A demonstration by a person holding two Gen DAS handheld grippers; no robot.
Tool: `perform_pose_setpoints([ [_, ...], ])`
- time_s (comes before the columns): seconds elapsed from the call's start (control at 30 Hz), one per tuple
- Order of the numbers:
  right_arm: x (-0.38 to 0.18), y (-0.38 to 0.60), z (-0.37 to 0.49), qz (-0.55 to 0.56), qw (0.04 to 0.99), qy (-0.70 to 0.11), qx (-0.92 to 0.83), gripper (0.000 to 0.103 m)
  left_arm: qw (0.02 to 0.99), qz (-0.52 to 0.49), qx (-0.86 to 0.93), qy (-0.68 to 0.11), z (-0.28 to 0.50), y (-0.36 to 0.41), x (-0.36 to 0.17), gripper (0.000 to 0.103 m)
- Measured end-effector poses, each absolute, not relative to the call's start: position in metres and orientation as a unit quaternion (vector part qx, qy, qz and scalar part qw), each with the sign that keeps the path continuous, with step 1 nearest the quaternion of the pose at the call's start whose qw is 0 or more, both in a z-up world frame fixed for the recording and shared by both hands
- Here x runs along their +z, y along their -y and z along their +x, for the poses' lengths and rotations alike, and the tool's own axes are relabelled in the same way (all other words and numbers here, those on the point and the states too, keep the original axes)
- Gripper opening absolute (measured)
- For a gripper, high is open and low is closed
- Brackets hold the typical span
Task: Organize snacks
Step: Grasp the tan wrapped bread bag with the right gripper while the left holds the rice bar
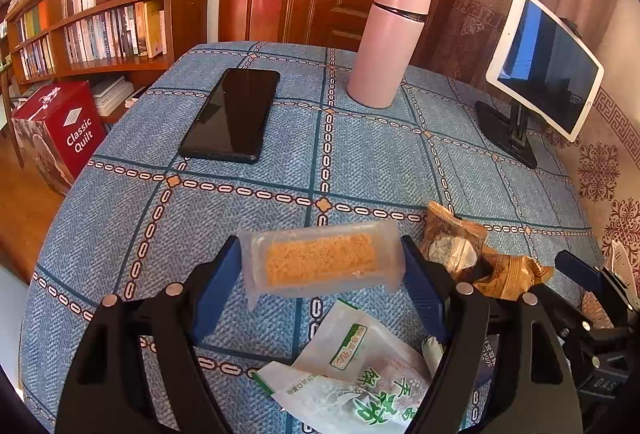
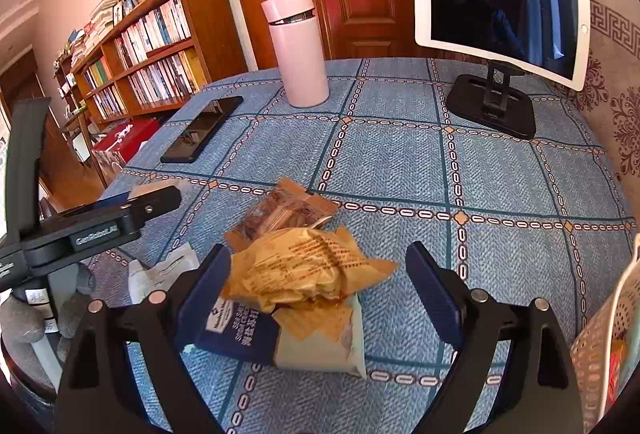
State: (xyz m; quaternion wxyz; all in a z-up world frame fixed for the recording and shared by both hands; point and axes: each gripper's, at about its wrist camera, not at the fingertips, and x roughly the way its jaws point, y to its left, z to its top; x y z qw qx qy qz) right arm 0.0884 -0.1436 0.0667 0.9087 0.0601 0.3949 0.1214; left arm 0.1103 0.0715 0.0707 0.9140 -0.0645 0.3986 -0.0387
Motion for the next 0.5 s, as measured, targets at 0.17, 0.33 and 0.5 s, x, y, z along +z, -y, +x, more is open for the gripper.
perform_pose_setpoints([
  [0.17,0.046,0.14,0.111,0.083,0.882,-0.434,0.163,0.094,0.915,-0.067,-0.039,-0.397,0.111,-0.071,0.071,0.079],
  [0.33,0.027,0.126,0.118,0.058,0.876,-0.451,0.164,0.098,0.915,-0.067,-0.041,-0.395,0.11,-0.07,0.072,0.079],
  [0.5,0.025,0.119,0.121,0.058,0.878,-0.45,0.152,0.097,0.915,-0.066,-0.043,-0.395,0.11,-0.068,0.071,0.079],
])
